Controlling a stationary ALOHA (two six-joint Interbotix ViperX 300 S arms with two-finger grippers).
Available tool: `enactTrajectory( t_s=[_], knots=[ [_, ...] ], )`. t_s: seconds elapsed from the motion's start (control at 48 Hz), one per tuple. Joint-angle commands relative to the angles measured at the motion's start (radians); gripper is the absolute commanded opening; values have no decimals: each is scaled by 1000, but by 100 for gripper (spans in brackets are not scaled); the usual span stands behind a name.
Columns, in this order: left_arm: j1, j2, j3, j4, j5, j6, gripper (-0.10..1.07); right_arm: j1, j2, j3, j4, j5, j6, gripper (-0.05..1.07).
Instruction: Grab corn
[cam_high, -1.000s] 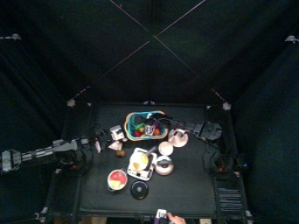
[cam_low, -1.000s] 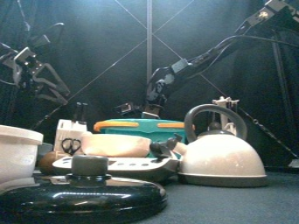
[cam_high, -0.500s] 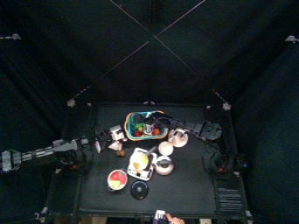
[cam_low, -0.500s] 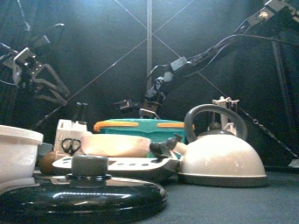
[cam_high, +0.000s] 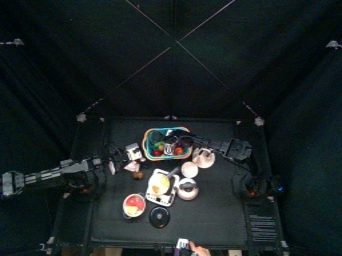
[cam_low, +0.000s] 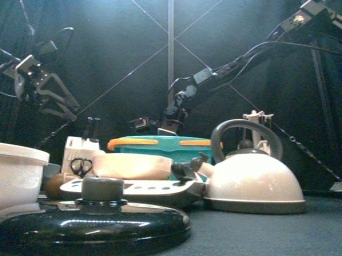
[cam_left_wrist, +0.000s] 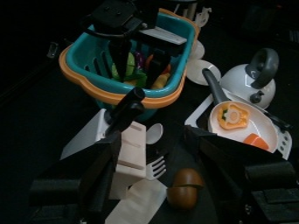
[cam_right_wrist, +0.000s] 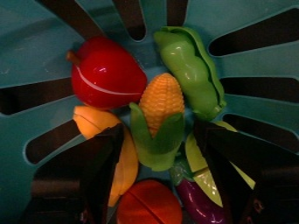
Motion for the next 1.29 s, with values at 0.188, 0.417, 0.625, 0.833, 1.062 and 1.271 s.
enactTrajectory(
  t_s=[0.188,0.417,0.625,0.833,1.062,1.271],
  knots=[
    [3,2,-12,0,-3,0,94,-3,8,-21,-17,-5,-3,95],
    [3,2,-12,0,-3,0,94,-6,-3,-25,-21,-11,-3,94],
    [3,2,-11,0,-3,0,94,6,0,-18,-67,-8,2,75],
    [3,3,-11,0,-3,0,94,6,-21,-32,-71,0,12,60],
    [3,3,-11,0,-3,0,94,12,-103,-48,-74,14,14,60],
    [3,2,-9,0,-3,0,94,23,-160,-41,-75,9,12,60]
  ],
)
